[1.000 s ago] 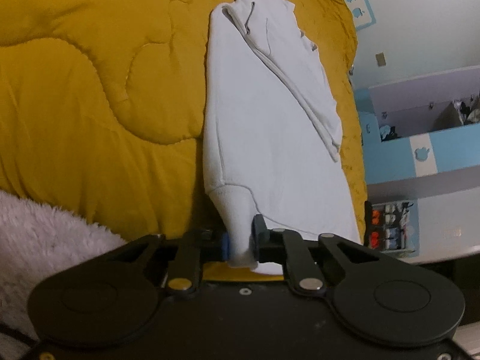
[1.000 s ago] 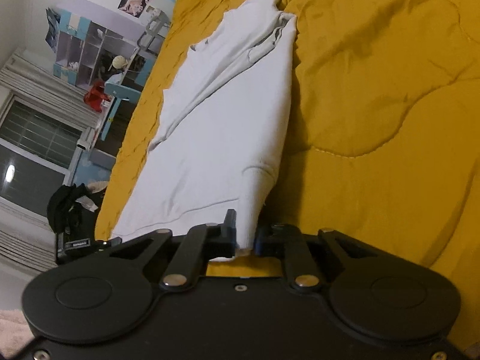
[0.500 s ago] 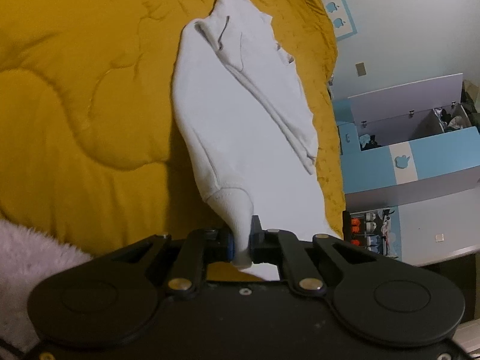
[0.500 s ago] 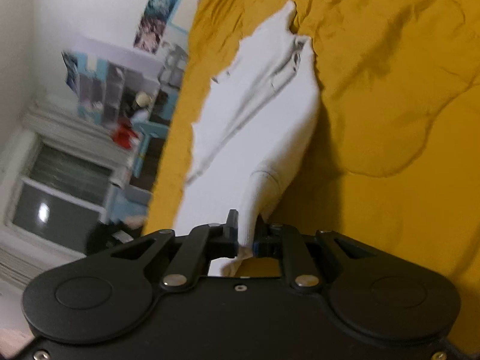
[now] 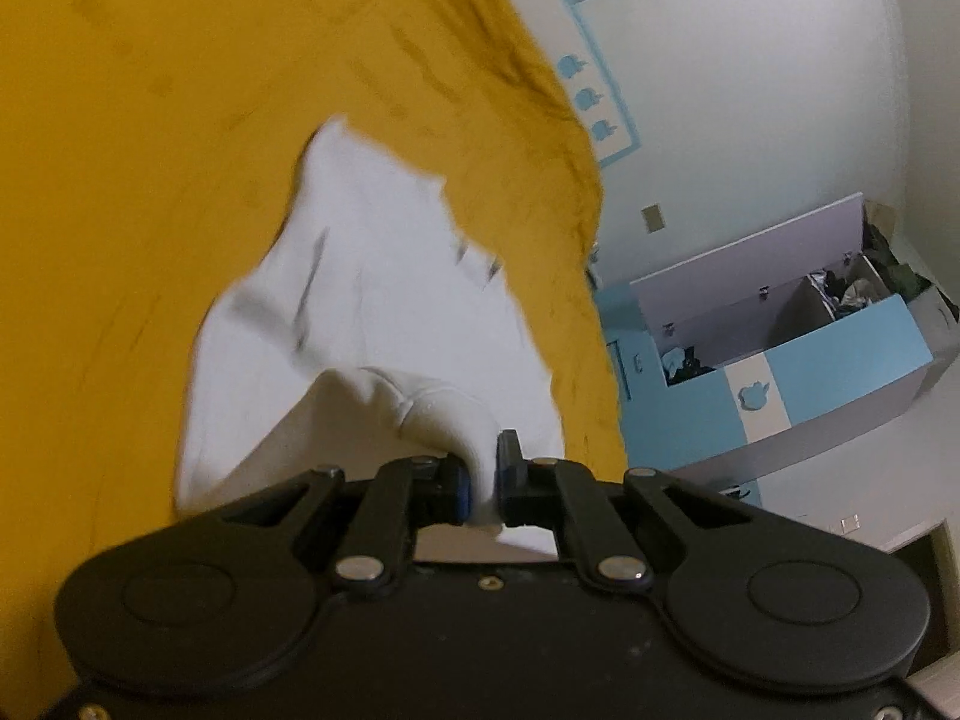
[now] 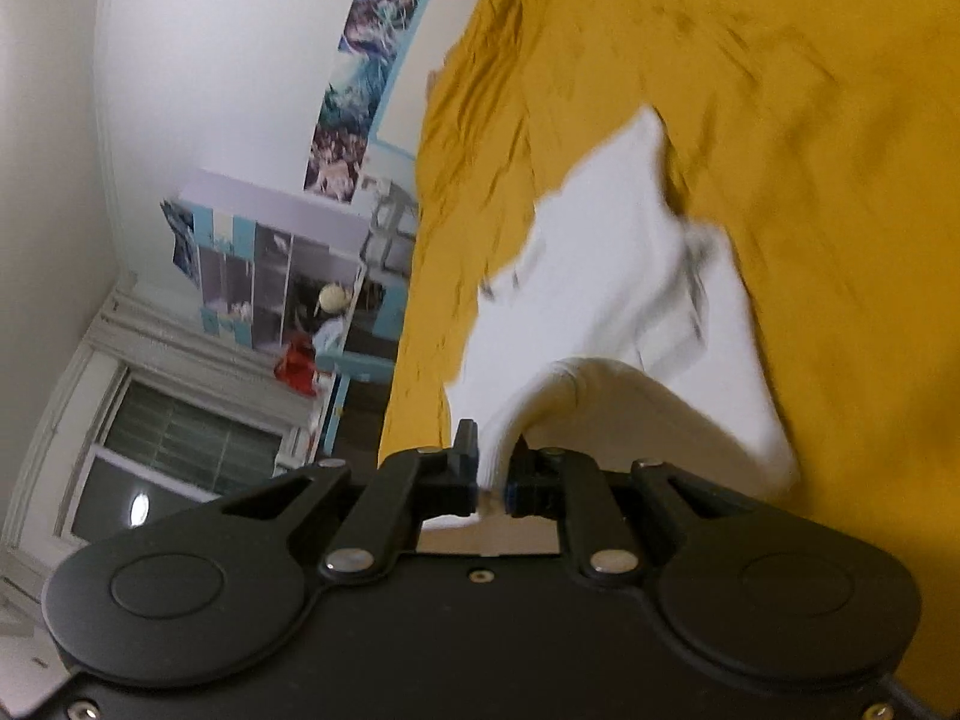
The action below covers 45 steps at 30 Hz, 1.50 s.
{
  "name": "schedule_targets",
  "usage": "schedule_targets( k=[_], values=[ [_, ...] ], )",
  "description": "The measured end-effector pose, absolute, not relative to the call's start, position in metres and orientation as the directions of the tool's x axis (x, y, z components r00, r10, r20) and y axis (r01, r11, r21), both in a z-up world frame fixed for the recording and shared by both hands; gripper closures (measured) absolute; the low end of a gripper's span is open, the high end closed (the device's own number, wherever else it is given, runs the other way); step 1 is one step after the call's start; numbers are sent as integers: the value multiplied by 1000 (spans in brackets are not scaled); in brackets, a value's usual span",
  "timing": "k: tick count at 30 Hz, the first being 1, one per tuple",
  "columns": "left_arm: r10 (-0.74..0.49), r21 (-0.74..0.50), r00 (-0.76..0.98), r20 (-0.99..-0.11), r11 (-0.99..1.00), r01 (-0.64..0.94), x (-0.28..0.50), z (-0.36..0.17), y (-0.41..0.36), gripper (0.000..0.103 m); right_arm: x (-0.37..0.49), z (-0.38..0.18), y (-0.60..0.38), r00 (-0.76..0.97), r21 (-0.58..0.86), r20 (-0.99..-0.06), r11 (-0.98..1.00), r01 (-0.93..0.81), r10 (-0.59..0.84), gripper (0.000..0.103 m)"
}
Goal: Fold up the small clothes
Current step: 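Lay the hem over the collar and open both grippers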
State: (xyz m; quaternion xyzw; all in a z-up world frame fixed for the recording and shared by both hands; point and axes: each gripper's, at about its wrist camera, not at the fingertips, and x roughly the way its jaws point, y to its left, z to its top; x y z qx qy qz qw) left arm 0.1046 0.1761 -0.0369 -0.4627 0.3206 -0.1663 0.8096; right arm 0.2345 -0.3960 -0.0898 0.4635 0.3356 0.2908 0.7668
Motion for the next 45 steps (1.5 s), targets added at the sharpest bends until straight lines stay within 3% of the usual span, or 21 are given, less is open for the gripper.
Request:
schedule_targets(
  k=[6, 9, 11, 12, 13, 15, 18, 23, 27, 31, 34, 45],
  values=[
    [-525, -823, 764, -374, 568, -13, 225, -14, 190, 98, 346, -67, -370, 639, 869, -278, 472, -152, 717, 94],
    [-452, -771, 768, -453, 631, -84, 285, -19, 195, 91, 401, -64, -350, 676, 846, -313, 519, -121, 667, 91],
    [-328, -718, 781, -531, 664, -209, 305, -25, 200, 90, 430, -71, -339, 703, 821, -410, 571, 7, 581, 73],
    [-315, -724, 780, -541, 646, -241, 310, -27, 204, 87, 436, -73, -336, 715, 804, -456, 591, 75, 530, 50],
    [-327, -757, 793, -514, 608, -240, 308, -29, 208, 86, 438, -74, -335, 725, 794, -474, 598, 106, 500, 45],
    [-363, -809, 821, -440, 557, -188, 293, -31, 211, 74, 427, -77, -334, 736, 806, -448, 586, 86, 508, 45],
    [-379, -804, 816, -436, 572, -164, 259, -33, 205, 73, 391, -88, -334, 676, 828, -425, 561, 21, 602, 45],
    [-351, -736, 745, -568, 622, -268, 184, -59, 190, 71, 299, -108, -342, 604, 802, -457, 596, -38, 653, 44],
    [-382, -759, 720, -579, 575, -306, 153, -87, 179, 66, 250, -124, -351, 605, 757, -522, 653, 3, 602, 43],
    [-378, -796, 726, -575, 464, -388, 156, -118, 169, 65, 249, -142, -350, 620, 752, -553, 653, 85, 556, 42],
    [-298, -754, 718, -628, 460, -469, 145, -137, 163, 65, 259, -154, -349, 645, 750, -560, 649, 128, 520, 42],
    [-217, -768, 763, -609, 402, -499, 188, -145, 157, 60, 290, -165, -335, 677, 777, -552, 594, 207, 487, 42]
  ],
)
